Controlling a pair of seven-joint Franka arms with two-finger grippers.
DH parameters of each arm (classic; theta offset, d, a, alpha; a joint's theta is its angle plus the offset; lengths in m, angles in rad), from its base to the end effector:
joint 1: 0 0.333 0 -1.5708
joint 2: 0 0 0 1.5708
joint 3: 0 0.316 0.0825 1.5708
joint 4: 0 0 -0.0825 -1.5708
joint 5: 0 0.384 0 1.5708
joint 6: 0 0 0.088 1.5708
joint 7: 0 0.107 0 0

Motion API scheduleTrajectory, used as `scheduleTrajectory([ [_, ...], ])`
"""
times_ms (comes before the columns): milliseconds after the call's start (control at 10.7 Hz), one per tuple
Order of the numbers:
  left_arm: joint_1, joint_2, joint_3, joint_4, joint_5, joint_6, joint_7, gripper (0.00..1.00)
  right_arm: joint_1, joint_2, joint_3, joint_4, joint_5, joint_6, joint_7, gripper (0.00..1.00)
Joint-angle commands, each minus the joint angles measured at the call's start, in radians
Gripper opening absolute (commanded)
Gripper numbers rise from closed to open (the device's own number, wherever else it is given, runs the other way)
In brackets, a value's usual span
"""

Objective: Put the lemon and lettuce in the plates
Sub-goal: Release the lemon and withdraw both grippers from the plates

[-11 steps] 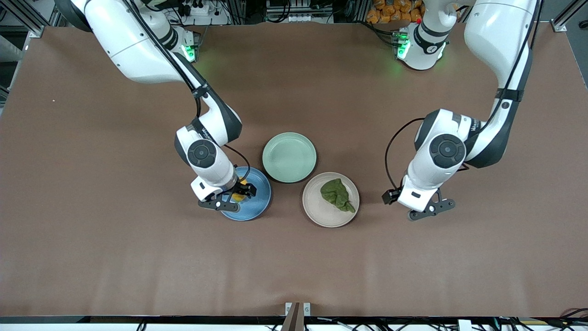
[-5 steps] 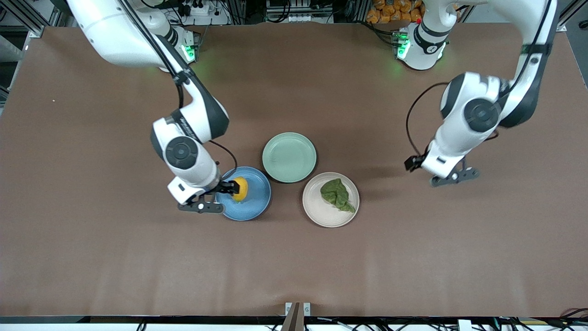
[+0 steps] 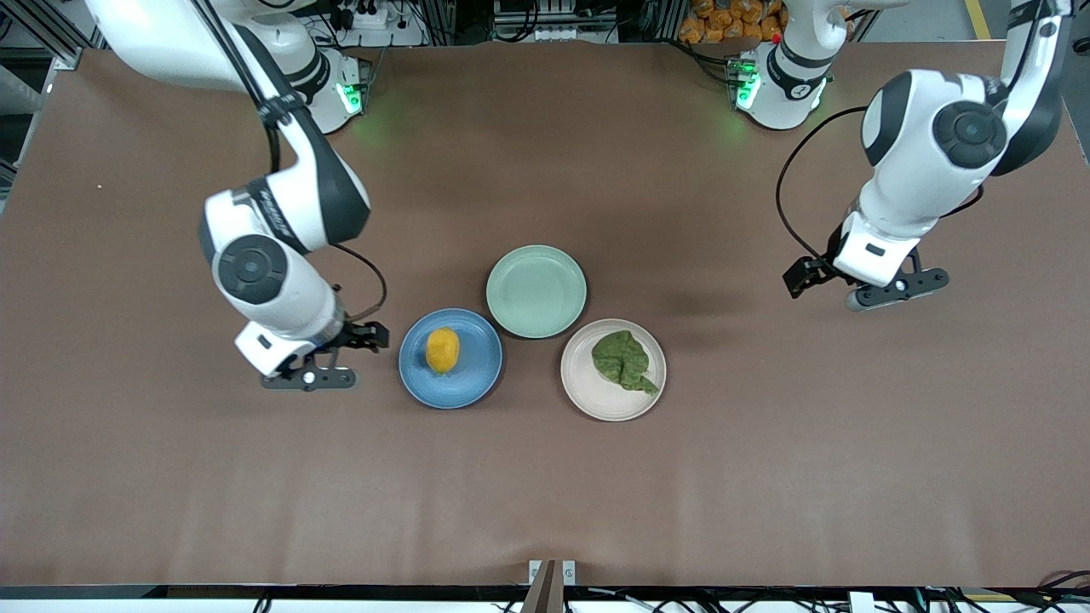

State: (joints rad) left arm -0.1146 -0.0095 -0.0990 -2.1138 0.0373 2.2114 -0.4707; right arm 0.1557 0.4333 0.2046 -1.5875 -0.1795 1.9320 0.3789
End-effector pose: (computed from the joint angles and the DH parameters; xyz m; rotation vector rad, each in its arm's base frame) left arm 0.5388 -0.1157 0.4285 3.1091 0.3692 0.1748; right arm 0.6344 0.2081 0.3831 3.0383 0.0555 -0.0674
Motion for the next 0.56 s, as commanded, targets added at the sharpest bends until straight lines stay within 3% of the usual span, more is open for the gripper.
scheduleTrajectory([
  [0, -0.007, 0.000, 0.005, 0.079, -0.030, -0.057, 0.020, 1.00, -0.021, -0.077, -0.023, -0.026, 0.056, -0.066, -0.087, 1.00],
  [466, -0.004, -0.003, 0.027, 0.242, -0.030, -0.312, 0.157, 1.00, -0.028, -0.185, -0.138, -0.022, 0.150, -0.172, -0.195, 1.00],
])
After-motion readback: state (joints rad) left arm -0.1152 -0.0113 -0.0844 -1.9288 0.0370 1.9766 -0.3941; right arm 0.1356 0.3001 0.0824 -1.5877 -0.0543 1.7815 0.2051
